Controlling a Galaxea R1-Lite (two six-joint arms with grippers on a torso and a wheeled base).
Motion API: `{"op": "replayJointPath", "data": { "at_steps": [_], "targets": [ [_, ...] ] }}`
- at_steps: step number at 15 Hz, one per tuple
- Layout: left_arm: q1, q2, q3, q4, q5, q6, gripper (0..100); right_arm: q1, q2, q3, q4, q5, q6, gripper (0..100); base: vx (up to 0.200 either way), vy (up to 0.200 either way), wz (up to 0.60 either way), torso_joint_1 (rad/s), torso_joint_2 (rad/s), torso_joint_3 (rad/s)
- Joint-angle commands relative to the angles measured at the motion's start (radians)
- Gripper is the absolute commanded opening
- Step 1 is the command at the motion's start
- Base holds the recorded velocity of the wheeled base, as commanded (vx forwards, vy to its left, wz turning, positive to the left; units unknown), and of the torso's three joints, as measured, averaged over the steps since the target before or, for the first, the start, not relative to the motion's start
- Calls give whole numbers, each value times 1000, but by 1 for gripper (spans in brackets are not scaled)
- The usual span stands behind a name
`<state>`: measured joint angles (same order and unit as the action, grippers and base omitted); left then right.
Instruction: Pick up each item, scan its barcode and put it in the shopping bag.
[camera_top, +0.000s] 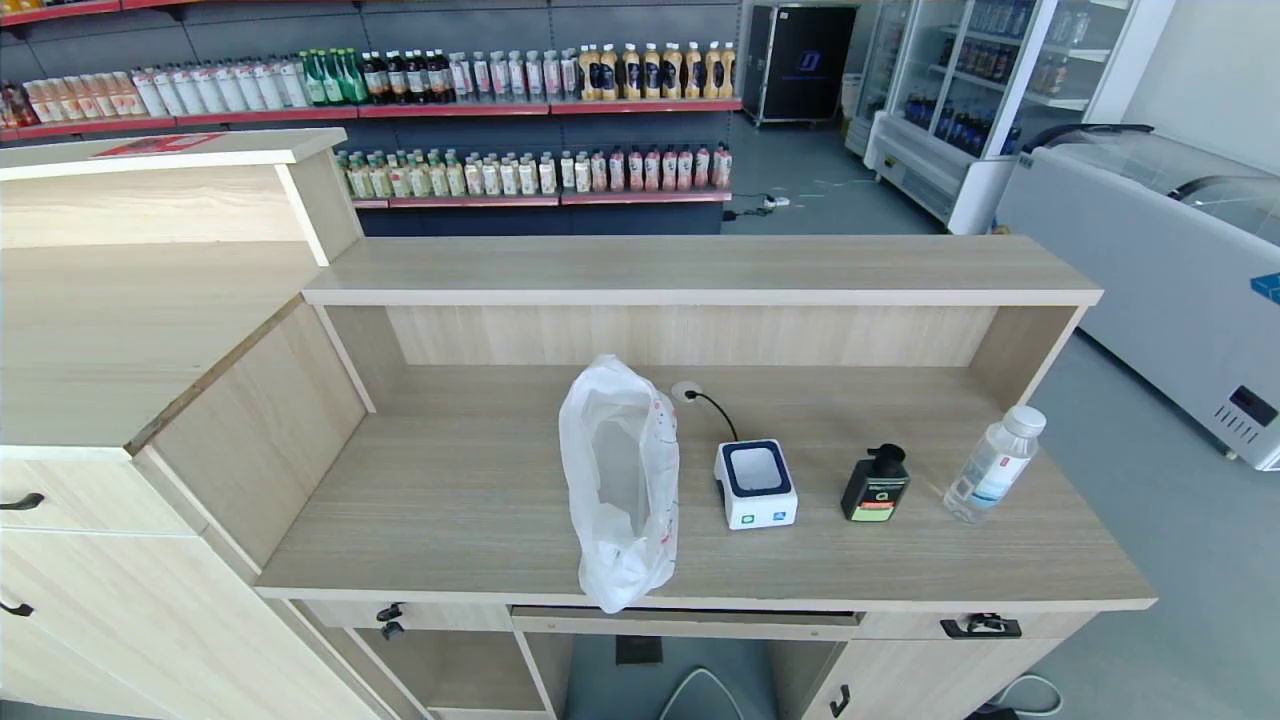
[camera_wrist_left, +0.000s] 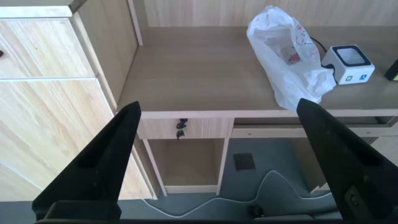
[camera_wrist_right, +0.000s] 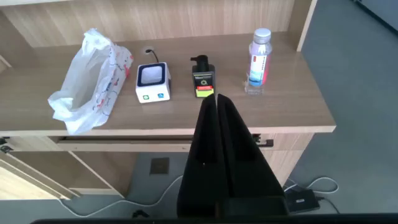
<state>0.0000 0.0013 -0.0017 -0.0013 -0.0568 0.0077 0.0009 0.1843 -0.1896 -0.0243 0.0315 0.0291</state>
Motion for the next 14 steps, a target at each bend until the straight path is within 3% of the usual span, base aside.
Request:
{"op": "replayJointPath", "data": {
  "at_steps": [1, 3, 5, 6, 9, 10, 12, 14],
  "targets": [
    [0, 0, 0, 0, 0, 0, 100, -67, 644, -384, -148, -22, 86, 0, 0, 0, 0, 0, 0, 0],
    [0, 0, 0, 0, 0, -2, 100, -90, 822, -401, -260, -15, 18, 0, 0, 0, 0, 0, 0, 0],
    [0, 0, 0, 0, 0, 0, 100, -101, 1003, -346, -474, -2, -18, 0, 0, 0, 0, 0, 0, 0],
    [0, 0, 0, 0, 0, 0, 100, -108, 1084, -300, -577, 38, -43, 100, 0, 0, 0, 0, 0, 0],
    [0, 0, 0, 0, 0, 0, 100, -144, 1287, -205, -813, 110, -106, 100, 0, 0, 0, 0, 0, 0],
    [0, 0, 0, 1, 0, -2, 100, -196, 1403, -195, -928, 223, -189, 100, 0, 0, 0, 0, 0, 0],
    [0, 0, 0, 0, 0, 0, 100, -255, 1529, -206, -957, 393, -393, 100, 0, 0, 0, 0, 0, 0],
    [0, 0, 0, 0, 0, 0, 100, -285, 1607, -212, -962, 441, -515, 100, 0, 0, 0, 0, 0, 0]
  ]
}}
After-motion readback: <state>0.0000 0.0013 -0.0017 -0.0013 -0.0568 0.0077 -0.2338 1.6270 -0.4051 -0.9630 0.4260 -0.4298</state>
